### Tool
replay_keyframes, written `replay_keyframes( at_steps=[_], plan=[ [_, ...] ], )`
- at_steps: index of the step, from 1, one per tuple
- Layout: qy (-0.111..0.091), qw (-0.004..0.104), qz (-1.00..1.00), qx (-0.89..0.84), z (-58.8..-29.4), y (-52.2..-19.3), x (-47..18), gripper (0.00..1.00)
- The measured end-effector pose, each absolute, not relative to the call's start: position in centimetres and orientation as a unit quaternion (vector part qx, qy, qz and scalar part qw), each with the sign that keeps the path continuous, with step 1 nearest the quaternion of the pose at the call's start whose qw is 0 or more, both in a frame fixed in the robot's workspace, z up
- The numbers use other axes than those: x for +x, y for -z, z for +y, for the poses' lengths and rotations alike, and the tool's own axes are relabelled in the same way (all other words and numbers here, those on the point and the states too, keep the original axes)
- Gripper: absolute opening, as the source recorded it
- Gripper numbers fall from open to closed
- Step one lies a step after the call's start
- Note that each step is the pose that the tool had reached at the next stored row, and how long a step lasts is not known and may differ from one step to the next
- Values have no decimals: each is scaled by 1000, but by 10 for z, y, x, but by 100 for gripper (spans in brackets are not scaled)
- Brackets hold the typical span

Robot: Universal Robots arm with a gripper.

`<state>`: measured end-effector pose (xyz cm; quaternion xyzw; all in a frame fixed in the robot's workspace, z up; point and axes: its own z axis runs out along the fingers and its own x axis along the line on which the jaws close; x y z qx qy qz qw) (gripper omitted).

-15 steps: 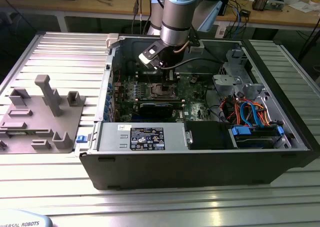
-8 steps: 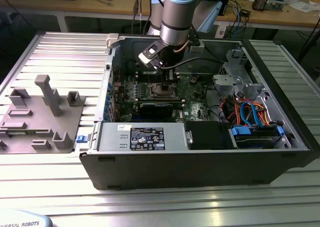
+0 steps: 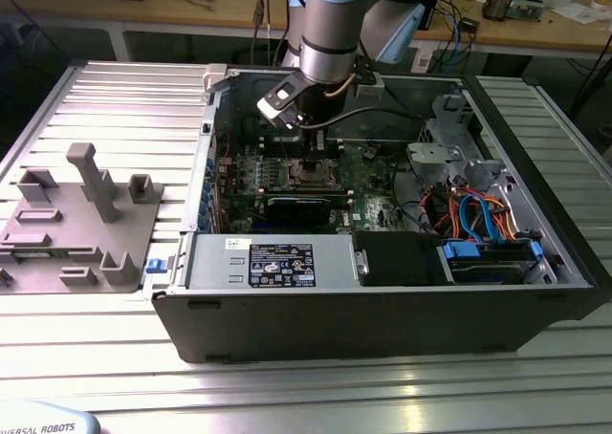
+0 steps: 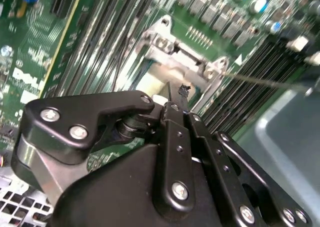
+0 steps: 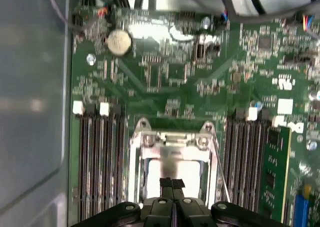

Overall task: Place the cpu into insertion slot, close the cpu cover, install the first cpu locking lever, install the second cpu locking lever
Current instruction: 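Close the cpu cover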

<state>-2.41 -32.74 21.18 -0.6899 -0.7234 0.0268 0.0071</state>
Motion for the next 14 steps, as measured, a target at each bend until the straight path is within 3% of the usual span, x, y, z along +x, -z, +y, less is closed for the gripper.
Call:
replay_keyframes(
  at_steps=[14],
  plan=[
    [-26,7,-723,-690,-327,-207,-33,11]
  ],
)
